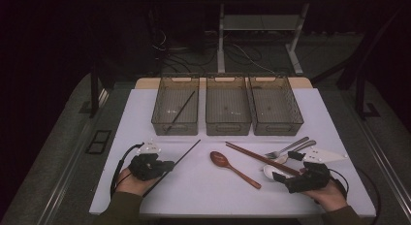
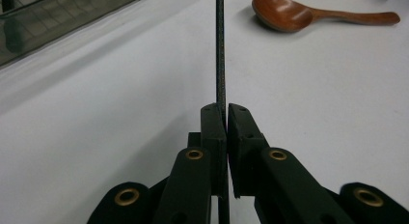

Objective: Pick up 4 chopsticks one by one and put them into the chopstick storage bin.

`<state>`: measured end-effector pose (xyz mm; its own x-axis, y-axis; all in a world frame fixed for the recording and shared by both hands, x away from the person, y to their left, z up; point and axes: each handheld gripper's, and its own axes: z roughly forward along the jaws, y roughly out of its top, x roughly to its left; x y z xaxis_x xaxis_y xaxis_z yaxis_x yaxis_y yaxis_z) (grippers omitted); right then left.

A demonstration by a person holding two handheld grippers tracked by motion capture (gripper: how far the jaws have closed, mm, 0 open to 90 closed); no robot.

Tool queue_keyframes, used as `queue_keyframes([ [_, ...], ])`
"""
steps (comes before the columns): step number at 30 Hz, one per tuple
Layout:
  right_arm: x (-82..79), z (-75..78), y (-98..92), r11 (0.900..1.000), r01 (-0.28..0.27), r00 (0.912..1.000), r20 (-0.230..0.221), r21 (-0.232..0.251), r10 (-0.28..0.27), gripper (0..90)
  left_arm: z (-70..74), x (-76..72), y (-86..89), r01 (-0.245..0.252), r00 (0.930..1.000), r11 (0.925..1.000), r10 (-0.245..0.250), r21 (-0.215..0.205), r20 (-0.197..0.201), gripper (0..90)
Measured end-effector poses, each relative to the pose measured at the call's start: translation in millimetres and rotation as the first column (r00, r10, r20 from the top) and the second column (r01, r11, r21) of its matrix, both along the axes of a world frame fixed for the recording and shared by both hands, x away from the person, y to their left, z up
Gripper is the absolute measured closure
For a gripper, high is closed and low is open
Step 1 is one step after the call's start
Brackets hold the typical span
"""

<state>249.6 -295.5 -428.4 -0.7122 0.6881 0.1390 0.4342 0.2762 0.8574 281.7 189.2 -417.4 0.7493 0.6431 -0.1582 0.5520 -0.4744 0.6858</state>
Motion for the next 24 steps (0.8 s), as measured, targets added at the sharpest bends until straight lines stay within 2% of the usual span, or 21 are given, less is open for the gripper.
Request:
queue_keyframes([
  [6, 0.0, -0.1, 0.2, 1.0, 0.0, 1.0, -0.002, 0.002, 0.0, 1.4, 5.2, 2.0, 0.0, -0.005, 0.9999, 0.9997, 0.005, -0.023, 0.014, 85.8],
  [16, 0.3, -0.3, 0.6, 1.0, 0.001, 1.0, -0.007, 0.001, -0.001, 1.4, 19.6, 6.7, -2.3, -0.004, 0.9976, 0.9975, 0.009, -0.071, 0.068, 85.8],
  [24, 0.7, -0.7, 0.1, 1.0, 0.002, 1.0, -0.005, 0.001, -0.002, 1.4, 33.7, 9.4, -5.3, 0.005, 0.9931, 0.9928, 0.009, -0.119, 0.117, 85.8],
])
